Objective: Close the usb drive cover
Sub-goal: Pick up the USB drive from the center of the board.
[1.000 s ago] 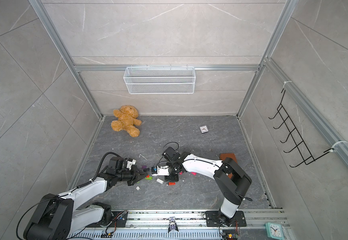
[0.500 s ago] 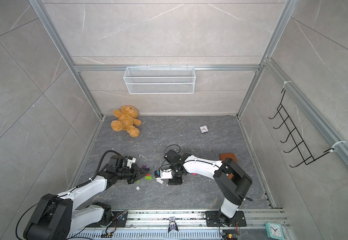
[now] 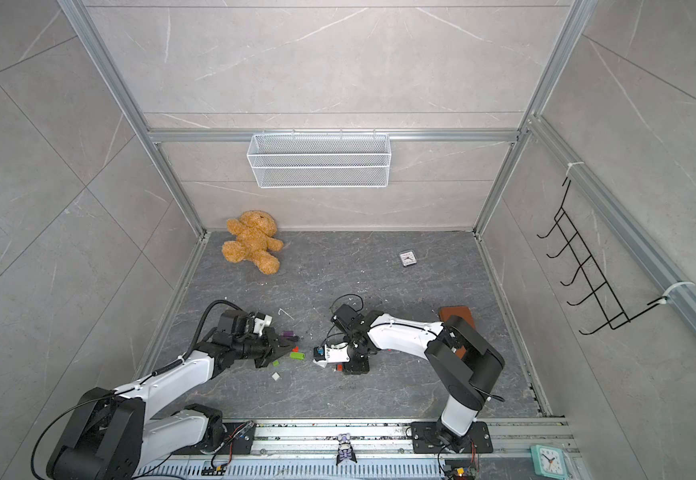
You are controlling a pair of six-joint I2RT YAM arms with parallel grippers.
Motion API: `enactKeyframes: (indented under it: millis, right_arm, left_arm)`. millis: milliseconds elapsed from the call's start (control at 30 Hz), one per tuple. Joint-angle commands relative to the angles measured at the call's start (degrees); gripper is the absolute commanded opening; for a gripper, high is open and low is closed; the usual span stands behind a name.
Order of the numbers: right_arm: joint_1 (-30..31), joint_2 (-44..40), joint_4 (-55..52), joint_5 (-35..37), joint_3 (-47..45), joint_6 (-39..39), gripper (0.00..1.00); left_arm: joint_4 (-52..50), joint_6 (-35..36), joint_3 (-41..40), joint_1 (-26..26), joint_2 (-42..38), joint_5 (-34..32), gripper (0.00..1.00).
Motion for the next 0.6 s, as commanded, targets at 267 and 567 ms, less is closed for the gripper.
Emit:
enactKeyframes:
  millis: [267,567]
  right_arm:
    - [-0.22,0.46,2.19,2.43,-0.49,0.13,0.35]
    - [-0.13,1.46,1.88,1.52,-0.11,0.60,0.35]
  left_arm:
    - [-0.69,1.17,1.58,-0.30,-0.54,-0.39,0.00]
    - [-0.69,0.97,1.53,-0.50,-0.65,-0.67,0.01]
